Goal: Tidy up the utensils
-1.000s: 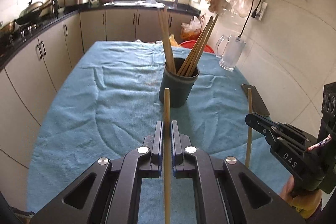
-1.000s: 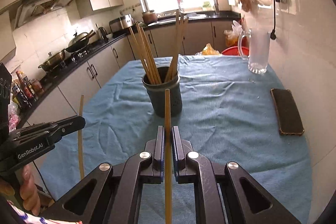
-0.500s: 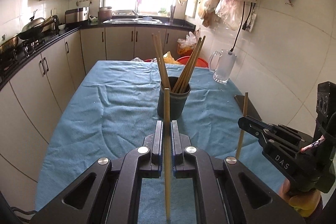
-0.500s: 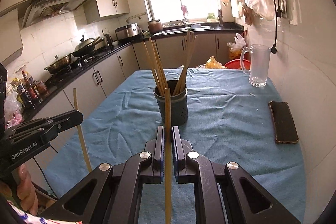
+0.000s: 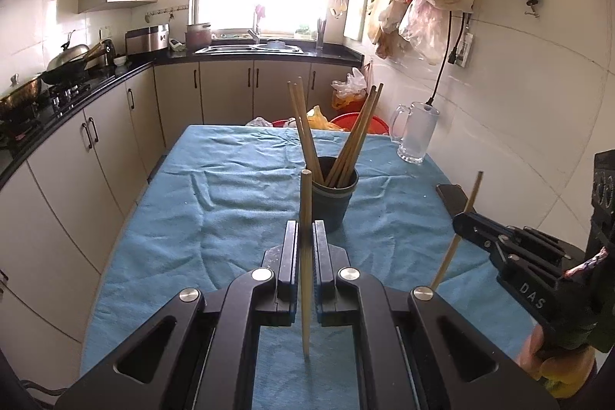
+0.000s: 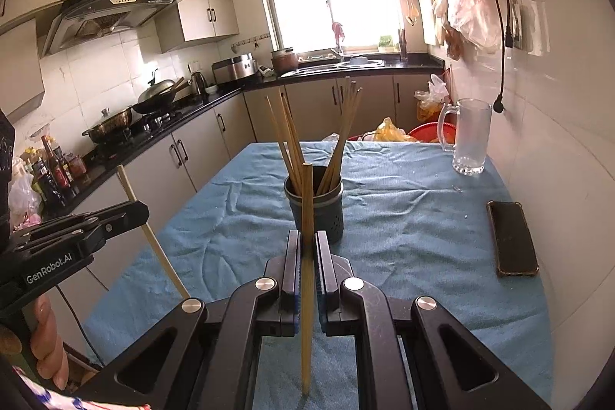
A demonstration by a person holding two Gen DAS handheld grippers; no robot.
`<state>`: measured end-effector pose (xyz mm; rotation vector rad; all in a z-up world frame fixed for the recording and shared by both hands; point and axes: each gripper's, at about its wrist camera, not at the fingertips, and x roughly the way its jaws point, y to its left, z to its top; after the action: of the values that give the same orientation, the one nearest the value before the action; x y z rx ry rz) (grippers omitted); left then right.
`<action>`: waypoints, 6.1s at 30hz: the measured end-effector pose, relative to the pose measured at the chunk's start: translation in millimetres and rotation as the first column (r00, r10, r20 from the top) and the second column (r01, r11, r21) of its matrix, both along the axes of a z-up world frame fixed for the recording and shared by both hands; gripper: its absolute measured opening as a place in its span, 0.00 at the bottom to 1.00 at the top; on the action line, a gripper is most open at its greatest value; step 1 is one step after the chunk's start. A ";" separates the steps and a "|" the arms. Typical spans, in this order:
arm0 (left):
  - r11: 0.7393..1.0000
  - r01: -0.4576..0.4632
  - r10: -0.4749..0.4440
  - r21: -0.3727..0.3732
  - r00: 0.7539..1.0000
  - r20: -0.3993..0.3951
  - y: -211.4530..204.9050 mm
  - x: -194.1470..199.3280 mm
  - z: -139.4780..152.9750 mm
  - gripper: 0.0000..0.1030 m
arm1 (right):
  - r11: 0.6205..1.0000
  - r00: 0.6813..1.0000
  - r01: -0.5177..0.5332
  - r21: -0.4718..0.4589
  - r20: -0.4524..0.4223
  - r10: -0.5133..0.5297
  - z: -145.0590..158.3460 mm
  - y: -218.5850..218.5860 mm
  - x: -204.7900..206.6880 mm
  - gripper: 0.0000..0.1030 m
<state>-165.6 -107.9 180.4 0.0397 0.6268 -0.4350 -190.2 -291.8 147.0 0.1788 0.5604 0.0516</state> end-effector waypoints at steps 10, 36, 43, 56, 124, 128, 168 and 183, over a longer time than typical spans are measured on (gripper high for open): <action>0.999 -0.021 0.020 0.035 1.000 0.020 2.0 3.9 3.7 0.06 | 1.000 1.000 -0.001 -0.011 0.010 0.001 6.2 2.5 -0.5 0.07; 0.998 0.003 -0.006 0.065 0.999 0.033 -0.6 21.2 8.2 0.06 | 1.000 1.000 0.009 -0.020 0.011 -0.009 13.4 -2.6 17.9 0.07; 0.997 0.039 -0.043 0.067 0.998 0.048 -8.0 29.0 17.5 0.06 | 1.000 1.000 0.012 -0.020 0.013 -0.011 16.7 -4.6 25.9 0.07; 0.995 0.097 -0.098 0.012 0.993 0.072 -7.8 56.3 66.9 0.06 | 1.000 0.998 0.009 0.014 0.065 -0.010 55.6 -25.9 55.1 0.07; 1.000 0.024 -0.023 0.020 0.999 -0.040 -50.4 163.1 1.9 0.38 | 0.995 0.998 0.063 0.077 -0.028 -0.061 3.3 -44.3 186.1 0.35; 1.000 0.010 -0.010 0.024 1.000 -0.027 -45.0 154.2 6.4 0.44 | 0.994 0.997 0.074 0.075 -0.017 -0.073 8.6 -43.5 179.6 0.46; 0.949 -0.313 0.291 0.040 0.918 0.269 33.4 -58.6 -3.9 1.00 | 0.976 0.977 0.214 -0.038 -0.016 -0.214 -31.4 0.5 -23.1 0.75; 0.962 -0.254 0.244 0.099 0.964 0.101 18.4 -36.5 -39.9 1.00 | 0.961 0.957 0.274 -0.034 -0.095 -0.276 -54.5 -11.0 -16.3 0.76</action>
<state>-202.1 -89.5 140.5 0.0841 0.5600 -0.1528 -206.5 -302.8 92.5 0.2389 0.6299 -0.2348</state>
